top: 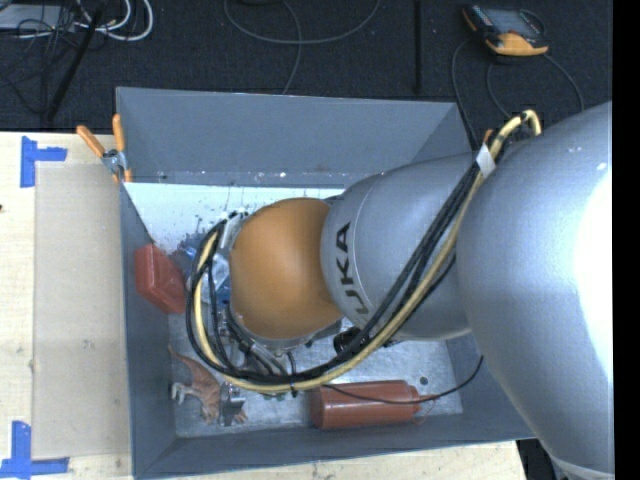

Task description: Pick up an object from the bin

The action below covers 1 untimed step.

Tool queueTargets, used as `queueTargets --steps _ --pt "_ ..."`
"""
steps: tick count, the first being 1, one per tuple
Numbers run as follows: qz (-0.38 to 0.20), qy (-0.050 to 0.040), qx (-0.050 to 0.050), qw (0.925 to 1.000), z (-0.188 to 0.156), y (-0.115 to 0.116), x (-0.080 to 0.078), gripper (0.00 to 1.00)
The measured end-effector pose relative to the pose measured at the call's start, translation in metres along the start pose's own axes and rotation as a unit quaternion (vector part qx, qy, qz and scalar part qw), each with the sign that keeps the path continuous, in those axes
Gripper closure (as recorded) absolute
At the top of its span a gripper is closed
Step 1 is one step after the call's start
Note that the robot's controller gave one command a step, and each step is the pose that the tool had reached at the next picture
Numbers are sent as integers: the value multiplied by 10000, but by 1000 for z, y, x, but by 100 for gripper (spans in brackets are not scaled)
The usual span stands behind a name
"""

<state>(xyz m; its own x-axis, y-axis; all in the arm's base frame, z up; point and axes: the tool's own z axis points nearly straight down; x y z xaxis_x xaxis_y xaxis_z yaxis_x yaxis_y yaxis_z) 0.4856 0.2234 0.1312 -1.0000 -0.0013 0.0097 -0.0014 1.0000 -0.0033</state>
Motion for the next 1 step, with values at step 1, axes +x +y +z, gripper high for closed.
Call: queueTargets --steps 1 --pt "30 -32 -11 10000 -4 -1 -2 100"
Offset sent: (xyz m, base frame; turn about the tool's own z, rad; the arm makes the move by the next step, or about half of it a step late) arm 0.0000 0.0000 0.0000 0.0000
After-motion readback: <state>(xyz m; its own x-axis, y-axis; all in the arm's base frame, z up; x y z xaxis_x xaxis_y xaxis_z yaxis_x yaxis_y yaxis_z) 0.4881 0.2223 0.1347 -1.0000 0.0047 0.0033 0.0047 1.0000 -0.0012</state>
